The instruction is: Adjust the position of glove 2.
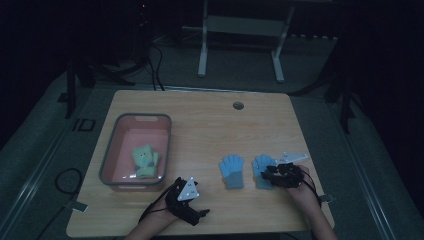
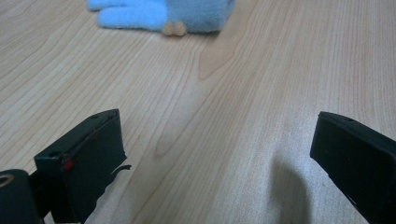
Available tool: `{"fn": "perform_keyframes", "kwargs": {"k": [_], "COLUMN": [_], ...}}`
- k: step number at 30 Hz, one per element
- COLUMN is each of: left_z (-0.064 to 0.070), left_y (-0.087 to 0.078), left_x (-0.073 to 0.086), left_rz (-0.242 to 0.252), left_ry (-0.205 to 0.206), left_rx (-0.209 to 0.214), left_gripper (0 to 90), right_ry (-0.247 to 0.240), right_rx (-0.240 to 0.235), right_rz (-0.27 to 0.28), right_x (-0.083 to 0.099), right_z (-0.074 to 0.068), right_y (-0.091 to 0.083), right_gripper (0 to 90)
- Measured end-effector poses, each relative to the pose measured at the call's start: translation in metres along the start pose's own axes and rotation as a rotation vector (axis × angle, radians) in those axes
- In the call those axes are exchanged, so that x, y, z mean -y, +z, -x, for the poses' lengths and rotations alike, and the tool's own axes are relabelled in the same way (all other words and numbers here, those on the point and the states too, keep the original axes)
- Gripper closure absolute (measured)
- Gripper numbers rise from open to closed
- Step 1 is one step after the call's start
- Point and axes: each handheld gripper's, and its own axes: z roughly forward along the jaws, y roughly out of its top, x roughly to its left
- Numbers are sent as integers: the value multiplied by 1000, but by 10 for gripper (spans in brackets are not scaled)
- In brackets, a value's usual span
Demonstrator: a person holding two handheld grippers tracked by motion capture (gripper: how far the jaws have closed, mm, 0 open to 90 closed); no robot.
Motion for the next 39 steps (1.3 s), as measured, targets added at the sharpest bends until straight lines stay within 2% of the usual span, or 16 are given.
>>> {"fn": "perform_keyframes", "kwargs": {"k": [6,10,13,19,23,25,30,32,35,39], "left_z": [0,0,0,0,0,0,0,0,0,0], "left_y": [0,0,0,0,0,0,0,1,1,0], "left_x": [0,0,0,0,0,0,0,0,0,0], "left_rz": [1,1,0,-3,-5,-6,-8,-9,-10,-9], "left_ry": [-1,0,2,4,6,5,7,8,8,11], "left_rx": [2,4,3,1,1,1,0,0,-1,-2], "left_gripper": [33,33,33,33,32,33,33,33,33,33], "right_ry": [-7,9,23,57,64,50,34,22,-2,-49], "right_rx": [2,25,40,49,42,48,13,14,-16,-40], "right_rz": [-12,-14,-16,-4,37,59,119,135,159,158], "right_x": [3,3,3,1,-6,-13,-33,-40,-49,-61], "right_z": [1,-1,-2,-2,-2,-3,-9,-13,-20,-31], "right_y": [4,4,5,2,-10,-19,-39,-43,-46,-41], "right_gripper": [634,783,830,854,856,856,856,856,856,856]}}
